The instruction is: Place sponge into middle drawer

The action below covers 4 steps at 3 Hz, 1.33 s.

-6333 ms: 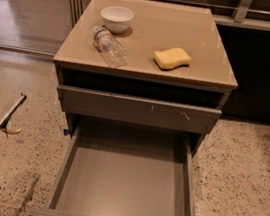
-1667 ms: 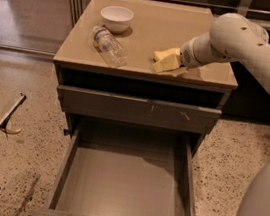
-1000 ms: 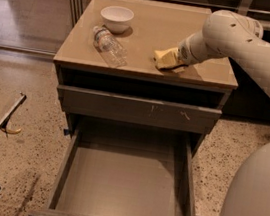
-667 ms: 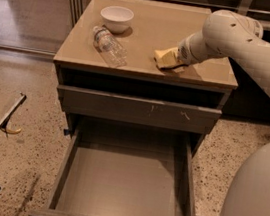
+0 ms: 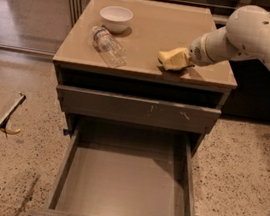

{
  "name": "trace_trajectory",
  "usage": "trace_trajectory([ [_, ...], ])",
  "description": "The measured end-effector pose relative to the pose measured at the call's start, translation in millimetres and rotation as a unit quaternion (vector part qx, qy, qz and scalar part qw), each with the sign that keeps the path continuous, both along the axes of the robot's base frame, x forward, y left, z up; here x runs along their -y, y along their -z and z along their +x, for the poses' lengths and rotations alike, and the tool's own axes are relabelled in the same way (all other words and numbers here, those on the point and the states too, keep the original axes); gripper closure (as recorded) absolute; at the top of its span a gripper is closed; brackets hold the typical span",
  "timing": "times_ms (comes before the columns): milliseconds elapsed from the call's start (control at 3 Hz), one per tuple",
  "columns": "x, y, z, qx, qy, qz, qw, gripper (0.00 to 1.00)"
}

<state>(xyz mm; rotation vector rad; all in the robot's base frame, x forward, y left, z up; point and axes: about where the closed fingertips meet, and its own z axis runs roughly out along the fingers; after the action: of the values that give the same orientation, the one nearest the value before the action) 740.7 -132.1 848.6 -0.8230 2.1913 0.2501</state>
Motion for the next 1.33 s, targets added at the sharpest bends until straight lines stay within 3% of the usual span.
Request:
trace_trajectory([
  [333, 9, -13, -41, -0.006, -0.042, 0.002, 0.9991, 1.00],
  [667, 18, -2, -93, -0.019, -0.099, -0.002, 0.9949, 1.00],
  [1000, 24, 36, -143, -0.038, -0.165, 0.006, 0.9856, 1.00],
  [1333, 25, 94, -181, -0.064, -0.209, 0.021, 0.9755, 1.00],
])
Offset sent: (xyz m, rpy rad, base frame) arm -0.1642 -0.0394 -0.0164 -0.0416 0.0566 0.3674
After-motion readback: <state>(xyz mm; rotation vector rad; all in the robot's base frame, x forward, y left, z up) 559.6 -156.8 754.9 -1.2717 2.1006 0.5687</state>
